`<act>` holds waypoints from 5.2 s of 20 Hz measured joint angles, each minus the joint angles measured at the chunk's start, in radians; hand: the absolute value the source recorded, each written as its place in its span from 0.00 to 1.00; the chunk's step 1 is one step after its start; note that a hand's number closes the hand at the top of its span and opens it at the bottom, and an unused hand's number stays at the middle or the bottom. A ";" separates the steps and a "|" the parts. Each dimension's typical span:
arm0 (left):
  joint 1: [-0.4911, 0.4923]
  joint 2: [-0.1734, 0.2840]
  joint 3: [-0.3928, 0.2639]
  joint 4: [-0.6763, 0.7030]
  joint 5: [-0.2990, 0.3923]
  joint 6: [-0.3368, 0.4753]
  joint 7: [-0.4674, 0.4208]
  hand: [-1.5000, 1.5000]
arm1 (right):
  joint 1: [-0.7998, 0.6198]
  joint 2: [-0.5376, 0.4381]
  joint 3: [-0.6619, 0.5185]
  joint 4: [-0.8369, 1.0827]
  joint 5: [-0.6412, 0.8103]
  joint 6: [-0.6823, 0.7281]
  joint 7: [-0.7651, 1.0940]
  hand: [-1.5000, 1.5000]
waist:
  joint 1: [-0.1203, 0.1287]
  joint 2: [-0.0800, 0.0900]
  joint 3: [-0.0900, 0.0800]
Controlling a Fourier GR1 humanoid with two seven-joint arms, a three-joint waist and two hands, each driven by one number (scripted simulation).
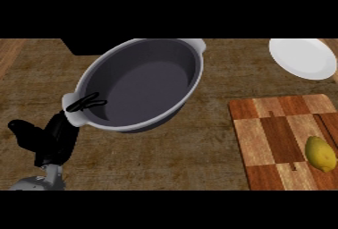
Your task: Pick the lemon from the cutting board and place it in the pot
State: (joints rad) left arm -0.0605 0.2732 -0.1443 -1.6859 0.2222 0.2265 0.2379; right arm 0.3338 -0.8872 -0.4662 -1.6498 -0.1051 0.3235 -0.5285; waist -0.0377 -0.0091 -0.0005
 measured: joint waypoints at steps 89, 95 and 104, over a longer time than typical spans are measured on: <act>-0.053 -0.155 0.153 -0.016 -0.154 -0.164 0.151 0.50 | -0.314 0.452 0.324 0.043 0.952 0.188 0.514 1.00 | 0.043 0.009 0.000; -0.051 -0.167 0.141 -0.015 -0.161 -0.173 0.131 0.50 | -0.424 0.751 0.567 0.030 1.056 0.044 0.685 1.00 | 0.061 0.010 0.000; -0.034 -0.169 0.158 -0.022 -0.170 -0.169 0.128 0.50 | -0.488 0.860 0.647 -0.054 1.178 -0.171 0.817 1.00 | 0.042 0.007 0.000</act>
State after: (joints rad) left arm -0.0942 0.1045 0.0136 -1.7083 0.0523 0.0577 0.3662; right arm -0.1544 -0.0269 0.1803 -1.7037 1.0727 0.1526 0.2890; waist 0.0038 -0.0017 -0.0002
